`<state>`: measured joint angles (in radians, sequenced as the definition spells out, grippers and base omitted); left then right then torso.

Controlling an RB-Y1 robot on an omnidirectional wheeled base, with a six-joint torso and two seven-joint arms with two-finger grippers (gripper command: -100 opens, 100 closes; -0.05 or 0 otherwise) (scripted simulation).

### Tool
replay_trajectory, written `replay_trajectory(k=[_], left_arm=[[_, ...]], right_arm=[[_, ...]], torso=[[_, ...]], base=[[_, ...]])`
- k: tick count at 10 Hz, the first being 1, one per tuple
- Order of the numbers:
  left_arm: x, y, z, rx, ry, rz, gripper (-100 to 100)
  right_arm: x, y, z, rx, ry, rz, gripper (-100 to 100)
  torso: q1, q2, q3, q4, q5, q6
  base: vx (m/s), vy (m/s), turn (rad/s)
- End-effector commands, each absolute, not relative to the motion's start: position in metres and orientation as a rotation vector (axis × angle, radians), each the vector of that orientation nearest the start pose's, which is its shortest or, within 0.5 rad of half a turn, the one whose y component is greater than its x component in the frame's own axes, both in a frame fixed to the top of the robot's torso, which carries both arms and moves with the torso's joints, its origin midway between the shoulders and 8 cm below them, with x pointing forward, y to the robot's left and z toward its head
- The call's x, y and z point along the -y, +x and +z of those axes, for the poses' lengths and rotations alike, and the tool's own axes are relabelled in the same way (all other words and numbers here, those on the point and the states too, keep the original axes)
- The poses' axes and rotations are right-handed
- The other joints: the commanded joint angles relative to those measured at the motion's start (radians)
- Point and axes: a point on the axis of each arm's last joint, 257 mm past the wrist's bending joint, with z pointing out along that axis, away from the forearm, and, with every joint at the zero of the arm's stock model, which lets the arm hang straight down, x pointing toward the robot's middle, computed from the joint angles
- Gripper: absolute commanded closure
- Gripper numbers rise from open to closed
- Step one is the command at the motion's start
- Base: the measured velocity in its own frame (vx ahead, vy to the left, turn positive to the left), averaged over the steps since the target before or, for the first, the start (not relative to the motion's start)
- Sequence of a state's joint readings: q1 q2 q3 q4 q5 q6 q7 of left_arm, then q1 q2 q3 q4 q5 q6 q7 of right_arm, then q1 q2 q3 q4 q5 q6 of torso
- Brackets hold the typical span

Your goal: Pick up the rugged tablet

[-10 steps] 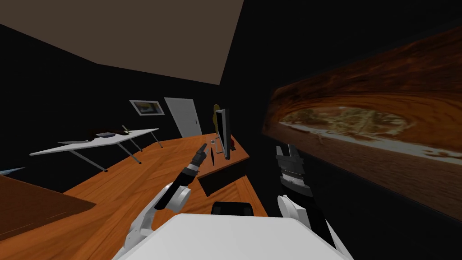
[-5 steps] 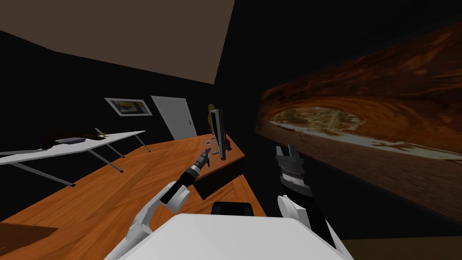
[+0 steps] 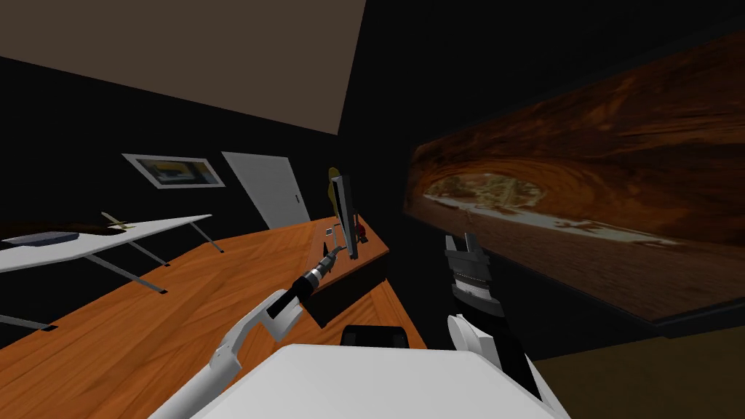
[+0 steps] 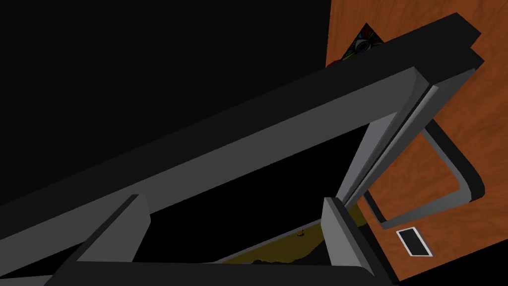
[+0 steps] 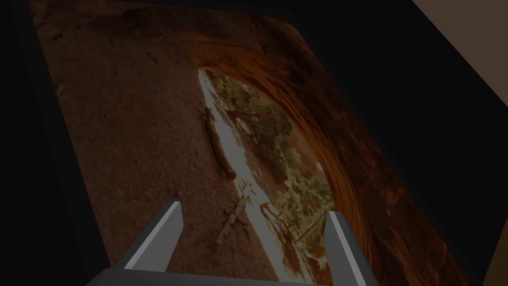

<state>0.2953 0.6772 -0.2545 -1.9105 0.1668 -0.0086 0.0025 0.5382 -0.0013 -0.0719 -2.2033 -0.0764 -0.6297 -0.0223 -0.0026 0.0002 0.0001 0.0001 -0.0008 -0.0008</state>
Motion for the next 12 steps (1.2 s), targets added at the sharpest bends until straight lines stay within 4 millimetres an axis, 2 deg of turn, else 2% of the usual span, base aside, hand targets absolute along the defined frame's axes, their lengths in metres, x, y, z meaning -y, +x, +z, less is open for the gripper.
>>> replay_trajectory(k=[1, 2, 3, 4, 5, 6, 7, 9, 10, 12], left_arm=[[-0.261, 0.435, -0.260, -1.751, -0.787, -1.014, -100], [-0.271, 0.433, -0.280, -1.807, -0.806, -0.962, -100], [-0.276, 0.433, -0.283, -1.823, -0.800, -0.939, -100], [-0.291, 0.430, -0.300, -1.880, -0.803, -0.874, -100], [-0.293, 0.430, -0.302, -1.886, -0.809, -0.865, -100], [-0.311, 0.426, -0.320, -1.942, -0.816, -0.789, -100], [-0.312, 0.426, -0.320, -1.945, -0.819, -0.785, -100], [-0.352, 0.418, -0.350, -2.038, -0.835, -0.634, -100], [-0.357, 0.416, -0.351, -2.047, -0.836, -0.612, -100], [-0.402, 0.405, -0.373, -2.122, -0.858, -0.448, -100]], right_arm=[[0.317, 0.325, 0.005, -0.538, 0.685, 1.282, 0], [0.317, 0.325, 0.005, -0.538, 0.685, 1.282, 0], [0.317, 0.325, 0.005, -0.538, 0.685, 1.282, 0], [0.317, 0.325, 0.005, -0.538, 0.685, 1.282, 0], [0.317, 0.325, 0.005, -0.538, 0.685, 1.282, 0], [0.317, 0.325, 0.005, -0.538, 0.685, 1.282, 0], [0.317, 0.325, 0.005, -0.538, 0.685, 1.282, 0], [0.317, 0.325, 0.005, -0.538, 0.685, 1.282, 0], [0.317, 0.325, 0.005, -0.538, 0.685, 1.282, 0], [0.317, 0.325, 0.005, -0.538, 0.685, 1.282, 0]], torso=[[0.000, 0.000, 0.000, 0.000, 0.000, 0.000], [0.000, 0.000, 0.000, 0.000, 0.000, 0.000], [0.000, 0.000, 0.000, 0.000, 0.000, 0.001], [0.001, 0.000, 0.000, 0.000, 0.000, 0.000], [0.000, 0.000, 0.000, 0.000, 0.000, 0.000], [0.001, 0.000, 0.000, 0.000, 0.000, 0.000], [0.000, 0.000, 0.000, 0.000, 0.000, 0.000], [0.001, 0.000, 0.000, 0.000, 0.000, 0.000], [0.000, 0.000, 0.000, 0.000, 0.000, 0.000], [0.001, 0.000, 0.000, 0.000, 0.000, 0.000]], base=[[0.012, -0.035, -0.098], [0.013, -0.045, -0.199], [0.005, -0.036, -0.079], [0.005, -0.041, -0.117], [0.007, -0.029, -0.062], [0.005, -0.038, -0.143], [0.001, -0.029, -0.056], [0.008, -0.041, -0.157], [0.015, -0.034, -0.057], [0.010, -0.044, -0.142]])
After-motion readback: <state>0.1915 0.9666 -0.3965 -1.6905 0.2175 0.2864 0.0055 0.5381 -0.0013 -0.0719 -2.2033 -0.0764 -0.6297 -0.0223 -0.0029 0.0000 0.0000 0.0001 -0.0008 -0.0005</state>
